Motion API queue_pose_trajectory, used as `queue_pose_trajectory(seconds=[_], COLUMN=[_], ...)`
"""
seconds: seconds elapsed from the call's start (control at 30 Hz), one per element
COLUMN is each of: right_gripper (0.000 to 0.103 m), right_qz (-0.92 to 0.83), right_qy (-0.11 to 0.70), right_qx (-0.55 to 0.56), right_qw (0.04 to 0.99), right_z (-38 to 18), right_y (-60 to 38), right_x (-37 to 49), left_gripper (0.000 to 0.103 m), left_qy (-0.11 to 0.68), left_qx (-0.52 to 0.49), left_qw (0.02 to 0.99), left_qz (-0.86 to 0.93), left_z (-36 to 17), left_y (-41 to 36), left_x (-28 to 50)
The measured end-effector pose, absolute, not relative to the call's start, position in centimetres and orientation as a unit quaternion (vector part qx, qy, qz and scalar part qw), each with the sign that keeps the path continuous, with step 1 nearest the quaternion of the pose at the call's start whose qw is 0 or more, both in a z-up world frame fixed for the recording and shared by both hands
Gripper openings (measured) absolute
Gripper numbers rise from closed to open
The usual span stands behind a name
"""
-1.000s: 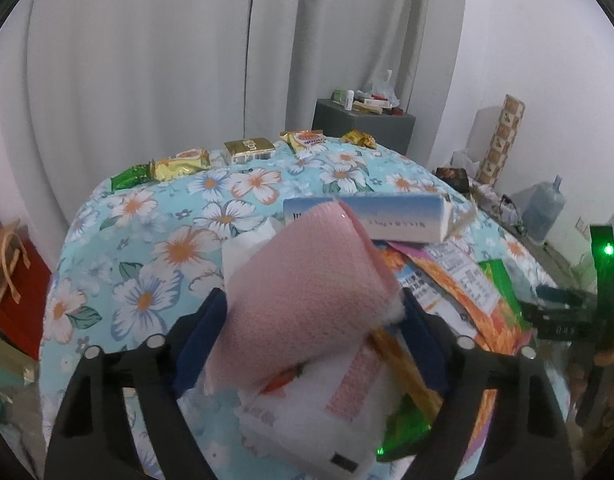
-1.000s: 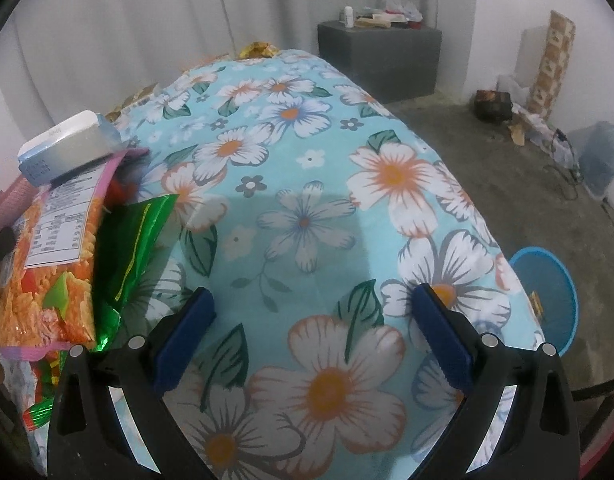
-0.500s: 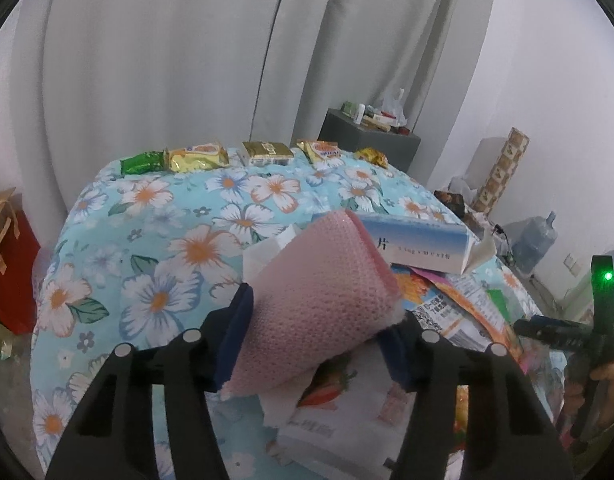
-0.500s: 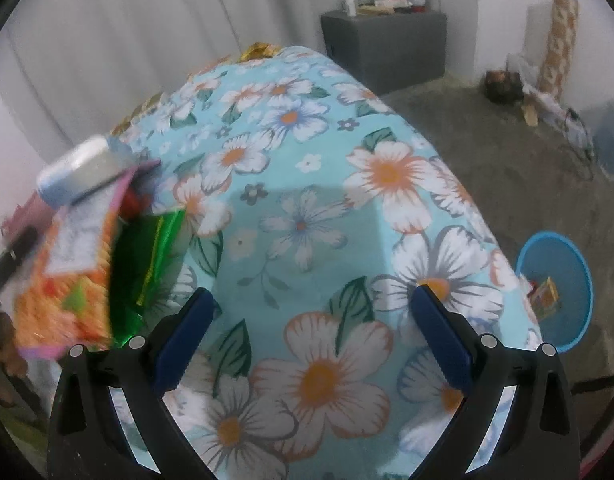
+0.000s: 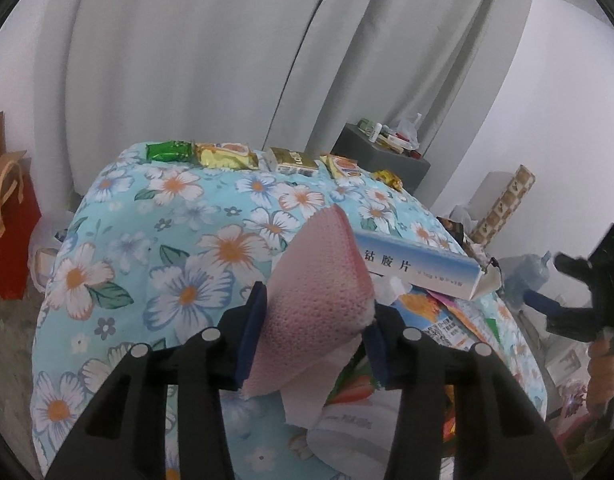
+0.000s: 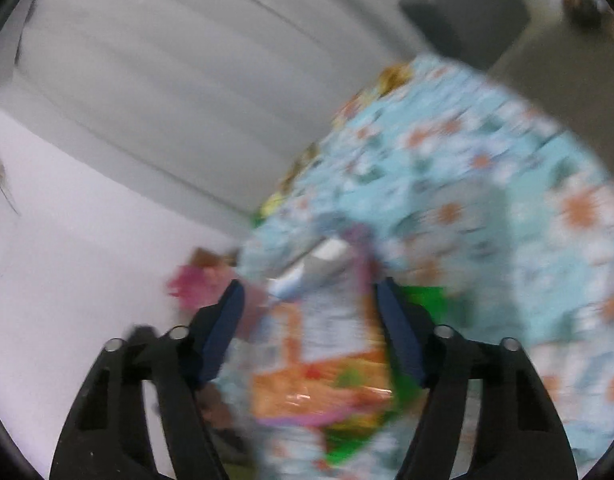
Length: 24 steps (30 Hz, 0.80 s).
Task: Collect trash
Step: 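Grasp the white-and-blue medicine box with the right tool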
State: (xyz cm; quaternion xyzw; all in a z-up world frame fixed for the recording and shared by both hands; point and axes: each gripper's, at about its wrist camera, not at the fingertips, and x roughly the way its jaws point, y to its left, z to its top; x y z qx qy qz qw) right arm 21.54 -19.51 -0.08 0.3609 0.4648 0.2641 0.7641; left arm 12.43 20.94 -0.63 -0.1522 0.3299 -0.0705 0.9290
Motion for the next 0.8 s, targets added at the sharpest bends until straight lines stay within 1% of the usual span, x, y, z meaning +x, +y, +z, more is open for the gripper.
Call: queue_pose_trajectory(seconds=[0.07, 0.17, 0.3, 0.47, 0.7, 0.8], right_gripper=[0.057, 0.057, 0.057, 0.058, 0.058, 0.056], right_qz=[0.277, 0.284, 0.262, 0.235, 0.221, 0.216], right_qy=[0.478, 0.500, 0.538, 0.562, 0.568, 0.569], right_qx=[0.395, 0.426, 0.440, 0.452, 0.458, 0.460], right_qw=[0.734, 0.699, 0.669, 0.652, 0.647, 0.647], right_z=[-0.8, -2.0, -4.0, -5.9, -6.4, -6.5], right_y=[-18.3, -16.7, -15.1, -14.3, -13.5, -13.4], right_x=[23.1, 25.0, 27.0, 28.0, 29.2, 29.5], left_gripper=[0.042, 0.041, 0.040, 0.040, 0.039, 0.039], left_qy=[0.330, 0.329, 0.331, 0.332, 0.332, 0.332], left_qx=[-0.153, -0.159, -0.168, -0.169, -0.170, -0.169], left_qw=[0.929, 0.928, 0.926, 0.926, 0.926, 0.926], left_qz=[-0.069, -0.066, -0.063, -0.063, -0.062, -0.062], left_z=[-0.6, -0.6, -0.6, -0.6, -0.6, -0.6], left_y=[21.1, 21.4, 21.8, 21.9, 21.9, 21.9], left_x=[12.3, 12.1, 12.1, 11.9, 11.8, 11.8])
